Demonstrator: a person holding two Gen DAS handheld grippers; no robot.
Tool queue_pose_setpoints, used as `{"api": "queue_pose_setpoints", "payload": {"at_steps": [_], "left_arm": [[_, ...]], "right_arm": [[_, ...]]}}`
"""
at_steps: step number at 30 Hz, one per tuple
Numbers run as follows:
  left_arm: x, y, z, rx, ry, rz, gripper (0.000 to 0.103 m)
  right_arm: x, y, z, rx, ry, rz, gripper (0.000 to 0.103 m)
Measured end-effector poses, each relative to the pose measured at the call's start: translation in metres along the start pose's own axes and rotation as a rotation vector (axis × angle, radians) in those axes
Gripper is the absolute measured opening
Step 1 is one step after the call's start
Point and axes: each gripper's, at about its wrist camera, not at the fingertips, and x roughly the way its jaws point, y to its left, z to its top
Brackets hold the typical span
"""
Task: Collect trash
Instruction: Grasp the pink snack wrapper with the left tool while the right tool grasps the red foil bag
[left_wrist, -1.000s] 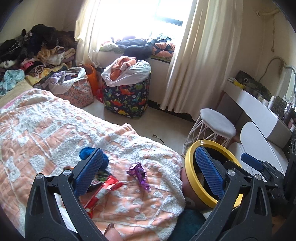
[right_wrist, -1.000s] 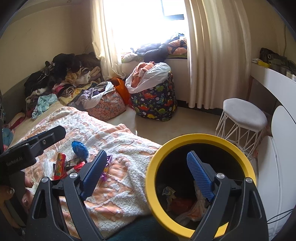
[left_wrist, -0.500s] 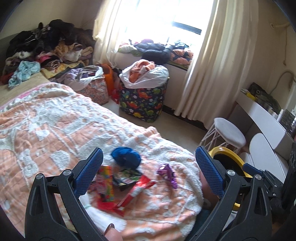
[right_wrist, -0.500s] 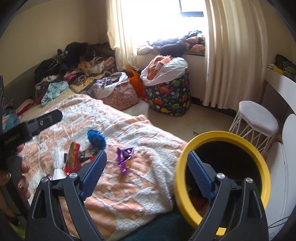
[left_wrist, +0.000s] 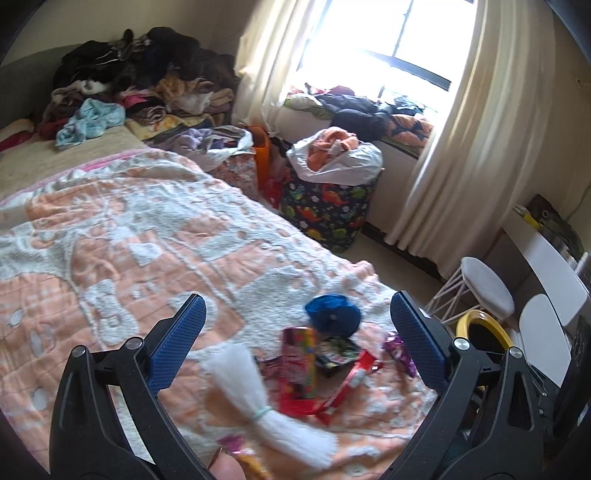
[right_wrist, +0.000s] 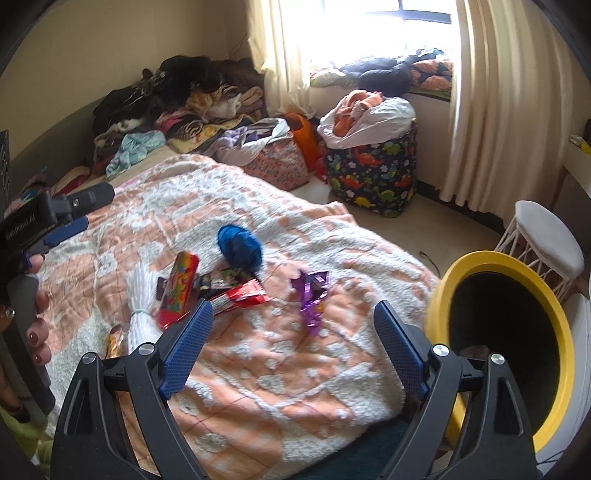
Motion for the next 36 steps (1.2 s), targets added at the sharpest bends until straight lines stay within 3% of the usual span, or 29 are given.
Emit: {"api": "queue_pose_setpoints", "payload": {"at_steps": [12, 19, 28, 32, 34, 36], "left_arm": [[-0.003, 0.049, -0.027, -0.019, 0.076, 0.075, 0.092], [-0.009, 0.061, -0.055, -0.019, 0.141, 0.055, 0.091], [-0.005, 0.051, -0.081, -0.043, 0.228, -0.041, 0.070], [-0.001, 0.044, -0.091, -0.037, 0.277, -0.056, 0.060], [0.004, 0.041, -0.097, -0.033, 0.312, -0.052, 0.055], [0.007, 0.039, -0.103, -0.026, 0.339, -0.040, 0.046]], "right_arm": [[0.031, 0.031, -0.007, -0.010, 0.051, 0.068, 0.086], [0.051, 0.034, -0.004, 0.037, 0.065, 0.068, 0.086], [0.080, 0.041, -0.006, 0.058, 0.118, 0.074, 0.085], [0.095, 0.041, -0.005, 0.104, 0.154, 0.096, 0.080], [0.104, 0.040, -0.005, 0.136, 0.181, 0.113, 0.075], [0.115, 0.038, -0.006, 0.170, 0.215, 0.140, 0.062]]}}
